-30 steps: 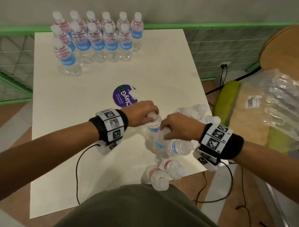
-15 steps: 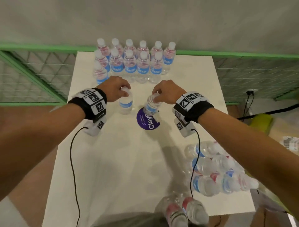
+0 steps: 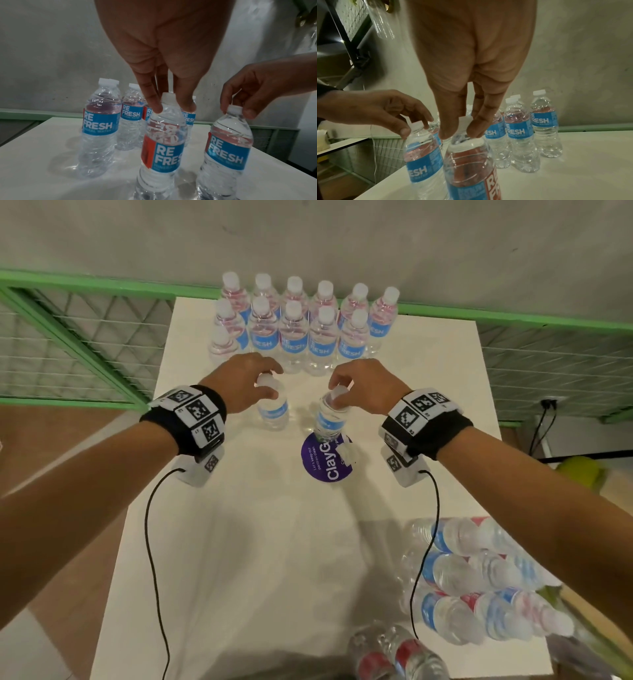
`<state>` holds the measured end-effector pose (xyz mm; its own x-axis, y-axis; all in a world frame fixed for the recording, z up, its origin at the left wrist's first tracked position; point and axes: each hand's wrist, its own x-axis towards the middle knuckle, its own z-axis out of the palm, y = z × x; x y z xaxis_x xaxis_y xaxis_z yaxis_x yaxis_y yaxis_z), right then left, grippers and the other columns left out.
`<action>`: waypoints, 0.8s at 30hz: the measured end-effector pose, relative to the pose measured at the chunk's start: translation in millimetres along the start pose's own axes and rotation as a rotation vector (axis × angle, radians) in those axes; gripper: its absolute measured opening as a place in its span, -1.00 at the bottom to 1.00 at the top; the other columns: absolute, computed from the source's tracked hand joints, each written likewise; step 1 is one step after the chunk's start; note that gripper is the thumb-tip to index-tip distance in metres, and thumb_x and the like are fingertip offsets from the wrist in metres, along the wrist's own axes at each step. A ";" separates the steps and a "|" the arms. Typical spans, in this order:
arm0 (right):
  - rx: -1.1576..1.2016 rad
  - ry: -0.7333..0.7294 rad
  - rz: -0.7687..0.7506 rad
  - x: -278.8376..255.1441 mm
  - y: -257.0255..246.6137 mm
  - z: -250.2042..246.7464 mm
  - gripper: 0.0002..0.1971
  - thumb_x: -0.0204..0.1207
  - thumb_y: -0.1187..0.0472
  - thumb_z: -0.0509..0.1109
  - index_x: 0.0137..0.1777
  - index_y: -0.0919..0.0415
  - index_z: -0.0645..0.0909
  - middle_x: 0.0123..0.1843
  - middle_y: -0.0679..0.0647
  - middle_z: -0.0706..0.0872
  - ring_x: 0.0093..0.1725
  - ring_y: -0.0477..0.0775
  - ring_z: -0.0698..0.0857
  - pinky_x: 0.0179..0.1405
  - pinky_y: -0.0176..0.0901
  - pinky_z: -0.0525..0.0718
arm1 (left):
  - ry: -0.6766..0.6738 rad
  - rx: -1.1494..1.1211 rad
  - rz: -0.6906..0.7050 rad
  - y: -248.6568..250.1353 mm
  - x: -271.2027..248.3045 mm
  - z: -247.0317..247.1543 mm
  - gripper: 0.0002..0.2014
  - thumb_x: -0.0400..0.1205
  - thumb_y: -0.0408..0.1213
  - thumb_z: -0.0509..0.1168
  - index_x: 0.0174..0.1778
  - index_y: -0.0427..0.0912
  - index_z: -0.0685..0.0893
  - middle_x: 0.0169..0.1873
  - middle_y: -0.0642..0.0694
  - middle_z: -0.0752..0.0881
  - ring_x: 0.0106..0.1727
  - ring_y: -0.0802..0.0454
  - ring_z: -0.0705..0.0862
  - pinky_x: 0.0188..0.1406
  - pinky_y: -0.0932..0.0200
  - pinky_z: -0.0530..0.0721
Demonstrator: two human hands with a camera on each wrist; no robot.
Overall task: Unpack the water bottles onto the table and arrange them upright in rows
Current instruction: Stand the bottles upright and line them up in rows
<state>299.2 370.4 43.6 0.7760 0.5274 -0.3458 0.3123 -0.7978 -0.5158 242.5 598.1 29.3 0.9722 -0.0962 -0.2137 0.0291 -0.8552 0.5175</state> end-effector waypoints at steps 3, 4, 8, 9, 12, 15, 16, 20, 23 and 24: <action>0.046 0.011 0.057 -2.0 1.4 2.9 -0.68 0.36 0.17 0.55 0.07 0.24 0.62 -0.09 0.09 0.62 -0.24 0.03 0.58 -0.33 -0.24 0.50 | 0.013 0.033 -0.008 -1.5 0.1 -0.4 -0.66 0.50 -0.20 0.43 0.17 -0.21 0.65 0.05 -0.28 0.65 0.03 -0.19 0.60 0.08 0.02 0.49; 0.037 0.023 0.059 -2.2 2.0 2.4 -0.70 0.37 0.18 0.53 0.06 0.25 0.63 -0.10 0.08 0.61 -0.24 0.04 0.58 -0.31 -0.24 0.50 | 0.018 0.037 -0.009 -1.1 -0.1 -0.6 -0.67 0.50 -0.20 0.43 0.16 -0.22 0.66 0.02 -0.30 0.65 0.02 -0.21 0.60 0.06 0.01 0.50; -0.031 0.021 0.002 -2.9 1.5 -2.6 -0.70 0.41 0.25 0.48 0.14 0.25 0.66 -0.04 0.03 0.59 -0.09 0.00 0.54 -0.11 -0.21 0.45 | 0.023 0.058 -0.007 1.9 0.1 -0.8 -0.66 0.53 -0.21 0.40 0.19 -0.23 0.64 0.04 -0.31 0.65 0.04 -0.21 0.58 0.05 0.05 0.46; -0.027 0.017 0.000 -3.1 2.2 -2.8 -0.68 0.41 0.25 0.49 0.16 0.24 0.65 -0.03 0.02 0.58 -0.09 0.00 0.54 -0.10 -0.21 0.47 | 0.021 0.057 -0.009 2.3 0.4 -0.4 -0.66 0.53 -0.21 0.40 0.20 -0.23 0.64 0.06 -0.30 0.64 0.06 -0.21 0.58 0.06 0.06 0.46; 0.018 0.021 0.037 -3.9 5.7 -1.1 -0.64 0.35 0.22 0.55 0.15 0.22 0.64 -0.05 0.04 0.61 -0.11 0.02 0.58 -0.11 -0.17 0.54 | 0.019 0.037 -0.022 3.1 0.3 0.2 -0.61 0.51 -0.18 0.42 0.24 -0.20 0.62 0.10 -0.27 0.63 0.09 -0.18 0.58 0.09 0.06 0.47; 0.012 0.043 0.039 -3.1 7.4 1.4 -0.69 0.36 0.21 0.54 0.09 0.24 0.67 -0.06 0.03 0.61 -0.06 0.04 0.60 -0.13 -0.18 0.50 | 0.015 0.058 -0.017 1.7 0.7 0.6 -0.62 0.51 -0.21 0.42 0.24 -0.22 0.63 0.10 -0.29 0.62 0.11 -0.22 0.57 0.10 0.03 0.47; 0.006 0.055 0.038 -2.5 7.8 1.2 -0.72 0.37 0.21 0.52 0.08 0.25 0.68 -0.06 0.03 0.61 -0.06 0.04 0.60 -0.13 -0.18 0.50 | 0.017 0.070 -0.012 0.5 1.6 0.4 -0.64 0.53 -0.23 0.40 0.23 -0.23 0.63 0.11 -0.30 0.62 0.13 -0.23 0.56 0.12 0.02 0.46; -0.023 0.103 0.091 3.6 14.9 -7.9 -0.75 0.39 0.22 0.49 0.06 0.26 0.70 -0.06 0.06 0.60 -0.09 0.03 0.56 -0.15 -0.21 0.47 | 0.035 0.097 0.000 -1.6 10.0 -5.4 -0.66 0.56 -0.25 0.36 0.23 -0.26 0.63 0.16 -0.32 0.65 0.20 -0.27 0.56 0.20 -0.03 0.46; -0.036 0.145 0.177 12.8 27.0 -22.4 -0.72 0.36 0.23 0.51 0.08 0.25 0.71 -0.04 0.06 0.58 -0.05 0.04 0.55 -0.11 -0.19 0.49 | 0.056 0.101 0.002 -3.8 22.2 -13.2 -0.67 0.55 -0.29 0.37 0.22 -0.30 0.64 0.18 -0.32 0.66 0.23 -0.28 0.57 0.23 -0.03 0.46; -0.043 0.154 0.205 16.6 32.0 -28.0 -0.71 0.36 0.23 0.52 0.09 0.24 0.70 -0.01 0.08 0.58 -0.02 0.05 0.55 -0.08 -0.18 0.50 | 0.056 0.103 -0.009 -5.8 27.3 -15.6 -0.66 0.55 -0.29 0.38 0.23 -0.29 0.64 0.20 -0.31 0.65 0.25 -0.28 0.56 0.26 -0.05 0.47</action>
<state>337.5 345.5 43.4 0.8988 0.3055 -0.3143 0.1606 -0.8967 -0.4124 272.5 608.3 33.4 0.9836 -0.0624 -0.1694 0.0163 -0.9037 0.4278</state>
